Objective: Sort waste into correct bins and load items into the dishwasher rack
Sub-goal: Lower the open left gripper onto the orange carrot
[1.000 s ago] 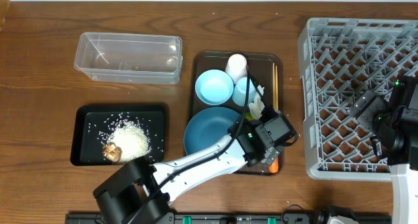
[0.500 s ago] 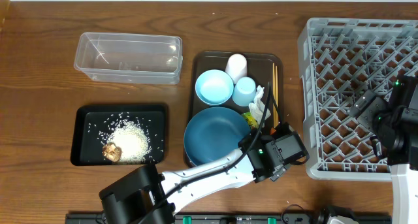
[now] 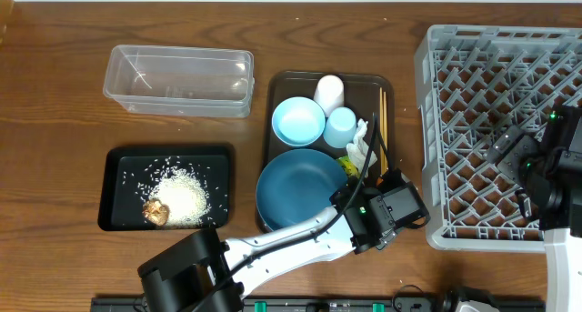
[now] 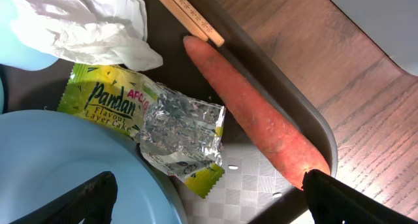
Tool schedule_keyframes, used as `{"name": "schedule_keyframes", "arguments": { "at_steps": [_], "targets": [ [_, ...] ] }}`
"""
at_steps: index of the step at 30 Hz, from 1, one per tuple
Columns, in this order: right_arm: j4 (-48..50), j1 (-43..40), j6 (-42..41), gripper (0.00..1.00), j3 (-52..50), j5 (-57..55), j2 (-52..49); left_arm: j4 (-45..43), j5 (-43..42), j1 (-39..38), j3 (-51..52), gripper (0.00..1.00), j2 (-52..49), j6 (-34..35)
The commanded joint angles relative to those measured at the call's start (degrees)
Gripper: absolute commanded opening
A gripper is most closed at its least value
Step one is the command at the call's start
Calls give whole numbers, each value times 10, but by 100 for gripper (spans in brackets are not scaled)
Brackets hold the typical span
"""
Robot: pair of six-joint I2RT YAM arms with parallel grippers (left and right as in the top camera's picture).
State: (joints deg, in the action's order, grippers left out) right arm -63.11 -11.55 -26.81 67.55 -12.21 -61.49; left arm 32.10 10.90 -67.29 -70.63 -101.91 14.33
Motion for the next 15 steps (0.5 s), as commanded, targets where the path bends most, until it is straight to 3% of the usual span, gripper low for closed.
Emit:
{"name": "schedule_keyframes", "arguments": {
  "at_steps": [1, 9, 12, 15],
  "targets": [
    [1, -7, -10, 99, 10, -2, 0, 2, -10, 1, 2, 91, -9, -2],
    [1, -7, -10, 99, 10, -2, 0, -3, -14, 0, 19, 91, -10, -1],
    [1, -7, -10, 99, 10, -2, 0, -9, -14, 0, 19, 78, -10, -2],
    [1, -7, -10, 99, 10, -2, 0, -14, -14, 0, 19, 77, -11, -2]
  ]
}}
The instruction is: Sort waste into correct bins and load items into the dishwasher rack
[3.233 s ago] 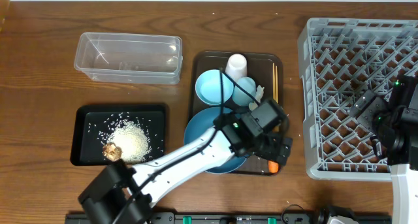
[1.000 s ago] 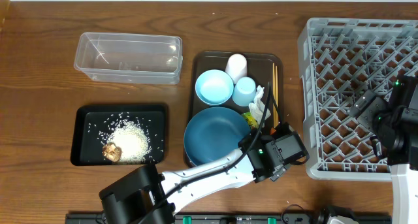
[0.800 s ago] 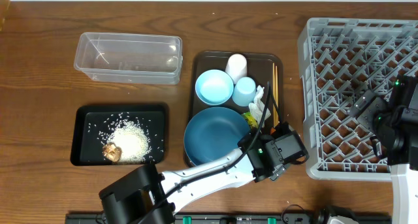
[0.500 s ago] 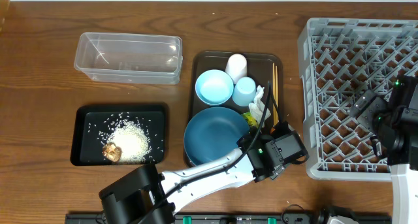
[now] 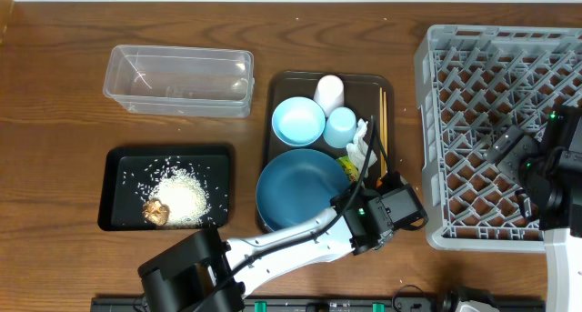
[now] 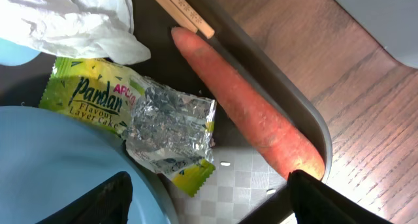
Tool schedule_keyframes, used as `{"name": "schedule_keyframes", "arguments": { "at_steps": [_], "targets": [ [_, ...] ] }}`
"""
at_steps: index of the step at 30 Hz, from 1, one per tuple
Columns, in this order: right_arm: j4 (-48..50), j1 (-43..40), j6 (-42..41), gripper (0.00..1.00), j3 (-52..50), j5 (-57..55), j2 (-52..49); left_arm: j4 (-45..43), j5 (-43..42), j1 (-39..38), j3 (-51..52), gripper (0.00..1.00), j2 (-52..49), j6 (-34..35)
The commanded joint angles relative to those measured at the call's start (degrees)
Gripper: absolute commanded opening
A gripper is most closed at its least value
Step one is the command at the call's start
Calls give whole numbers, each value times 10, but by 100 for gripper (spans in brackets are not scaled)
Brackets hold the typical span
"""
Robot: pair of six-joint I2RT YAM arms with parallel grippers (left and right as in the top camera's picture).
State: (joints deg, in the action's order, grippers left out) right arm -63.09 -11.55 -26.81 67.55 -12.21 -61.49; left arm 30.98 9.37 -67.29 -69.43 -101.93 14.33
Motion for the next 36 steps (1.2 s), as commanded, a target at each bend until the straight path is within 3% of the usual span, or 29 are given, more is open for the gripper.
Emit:
{"name": "schedule_keyframes", "arguments": {
  "at_steps": [1, 6, 11, 36],
  "targets": [
    [1, -7, -10, 99, 10, -2, 0, -5, 1, 0, 7, 77, -13, -2],
    [1, -7, -10, 99, 10, -2, 0, -20, 1, 0, 7, 77, -38, -6],
    [1, -7, -10, 99, 10, -2, 0, -26, 3, 0, 7, 77, -57, -90],
    [1, -7, -10, 99, 10, -2, 0, -35, 48, 0, 7, 77, -57, -92]
  ]
}}
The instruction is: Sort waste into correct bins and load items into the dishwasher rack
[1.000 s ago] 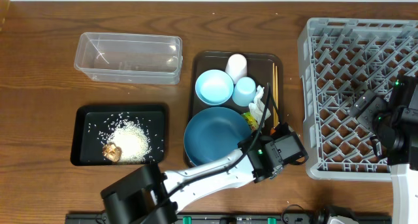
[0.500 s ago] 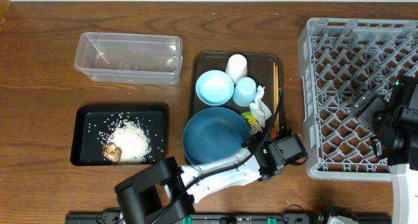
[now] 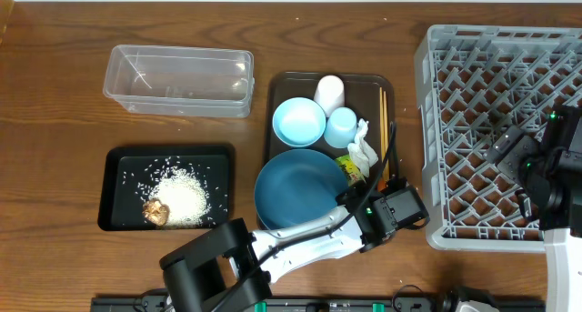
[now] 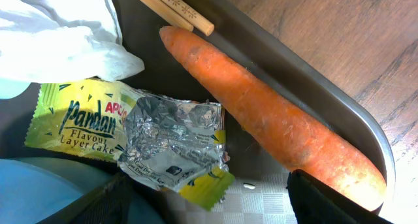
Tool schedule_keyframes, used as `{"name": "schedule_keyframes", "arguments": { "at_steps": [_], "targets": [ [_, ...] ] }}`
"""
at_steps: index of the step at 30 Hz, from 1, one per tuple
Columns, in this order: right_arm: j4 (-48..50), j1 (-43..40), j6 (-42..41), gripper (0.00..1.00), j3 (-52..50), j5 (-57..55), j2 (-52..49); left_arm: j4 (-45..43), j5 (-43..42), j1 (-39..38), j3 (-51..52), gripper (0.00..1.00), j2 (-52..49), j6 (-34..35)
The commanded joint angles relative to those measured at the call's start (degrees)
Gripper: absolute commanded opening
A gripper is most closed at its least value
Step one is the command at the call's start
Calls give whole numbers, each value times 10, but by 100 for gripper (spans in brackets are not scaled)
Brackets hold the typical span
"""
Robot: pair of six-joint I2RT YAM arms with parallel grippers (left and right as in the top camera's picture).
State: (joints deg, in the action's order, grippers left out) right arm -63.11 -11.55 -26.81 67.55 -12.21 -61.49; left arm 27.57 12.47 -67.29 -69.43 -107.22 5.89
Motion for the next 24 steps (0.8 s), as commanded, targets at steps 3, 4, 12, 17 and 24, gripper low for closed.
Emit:
{"name": "schedule_keyframes", "arguments": {
  "at_steps": [3, 4, 12, 17, 24],
  "targets": [
    [1, -7, -10, 99, 10, -2, 0, -3, 26, 0, 7, 76, -4, -7],
    [1, -7, -10, 99, 10, -2, 0, -4, 26, 0, 7, 72, -4, -7],
    [1, -7, -10, 99, 10, -2, 0, -5, 26, 1, 7, 45, -4, -8],
    [1, -7, -10, 99, 10, -2, 0, -5, 26, 1, 7, 31, -4, -8],
    [1, -7, -10, 99, 10, -2, 0, -7, 26, 1, 7, 6, -4, -8]
  ]
}}
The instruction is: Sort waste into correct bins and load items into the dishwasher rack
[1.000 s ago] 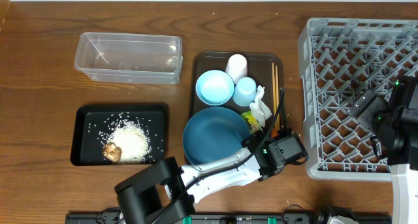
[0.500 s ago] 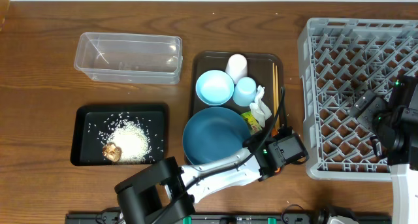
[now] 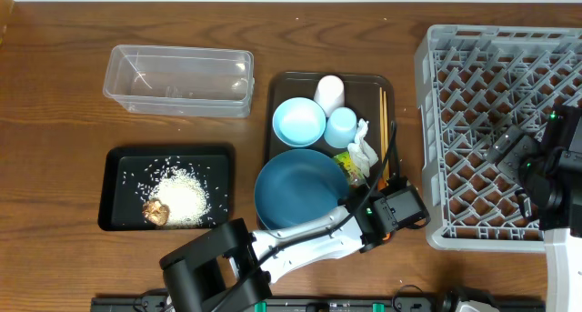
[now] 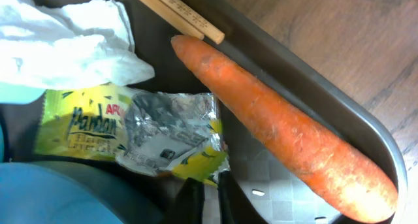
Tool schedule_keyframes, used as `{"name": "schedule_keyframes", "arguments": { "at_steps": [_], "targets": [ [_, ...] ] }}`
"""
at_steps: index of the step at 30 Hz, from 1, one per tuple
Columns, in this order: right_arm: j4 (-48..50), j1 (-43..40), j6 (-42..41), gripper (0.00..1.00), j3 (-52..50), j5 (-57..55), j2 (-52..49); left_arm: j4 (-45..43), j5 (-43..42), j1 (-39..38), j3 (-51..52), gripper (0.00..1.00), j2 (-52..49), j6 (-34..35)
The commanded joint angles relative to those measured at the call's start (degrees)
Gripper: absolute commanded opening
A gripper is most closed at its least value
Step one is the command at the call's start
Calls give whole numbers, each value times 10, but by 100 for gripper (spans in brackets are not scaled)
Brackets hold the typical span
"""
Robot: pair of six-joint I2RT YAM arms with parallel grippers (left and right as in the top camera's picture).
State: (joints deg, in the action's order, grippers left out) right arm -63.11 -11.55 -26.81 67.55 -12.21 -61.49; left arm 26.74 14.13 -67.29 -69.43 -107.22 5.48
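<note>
A crumpled yellow-green Pandan cake wrapper [image 4: 150,129] lies in the dark tray [image 4: 313,93] between the blue plate [image 4: 59,201] and a carrot [image 4: 281,139]. My left gripper [image 4: 210,201] is shut on the wrapper's lower corner, its two dark fingers nearly together. White tissue [image 4: 59,51] and chopsticks [image 4: 176,12] lie just beyond. From overhead the left gripper [image 3: 371,192] sits at the tray's near right corner. My right gripper [image 3: 505,148] hangs over the grey dishwasher rack [image 3: 473,94]; its jaws do not show clearly.
The tray also holds a light blue bowl [image 3: 298,121], a white cup [image 3: 328,92] and a small blue cup [image 3: 341,125]. A clear plastic bin [image 3: 177,80] stands at the back left. A black tray [image 3: 118,212] with rice and a food scrap sits front left.
My left gripper was open with its fingers wide either side of the wrapper and carrot. Now it is shut on the wrapper's near corner. The right arm has not moved.
My left gripper hung open over the tray's near right corner, with wrapper and carrot below it. It then stood closer over them at each moment, still open. Now it is shut on the wrapper's corner. The right arm stayed over the rack throughout.
</note>
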Motion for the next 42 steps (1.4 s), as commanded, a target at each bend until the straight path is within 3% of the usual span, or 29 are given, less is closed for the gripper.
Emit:
{"name": "schedule_keyframes", "arguments": {
  "at_steps": [1, 17, 30, 42],
  "targets": [
    [1, -7, -10, 99, 10, -2, 0, 1, 10, 1, 7, 7, -4, -3],
    [1, -7, -10, 99, 10, -2, 0, -1, 19, 1, 5, 6, 2, -3],
    [1, -7, -10, 99, 10, -2, 0, -3, 33, 1, 5, 6, 86, 73],
    [1, -7, -10, 99, 10, -2, 0, 4, 33, 15, 5, 6, 130, 78]
  ]
}}
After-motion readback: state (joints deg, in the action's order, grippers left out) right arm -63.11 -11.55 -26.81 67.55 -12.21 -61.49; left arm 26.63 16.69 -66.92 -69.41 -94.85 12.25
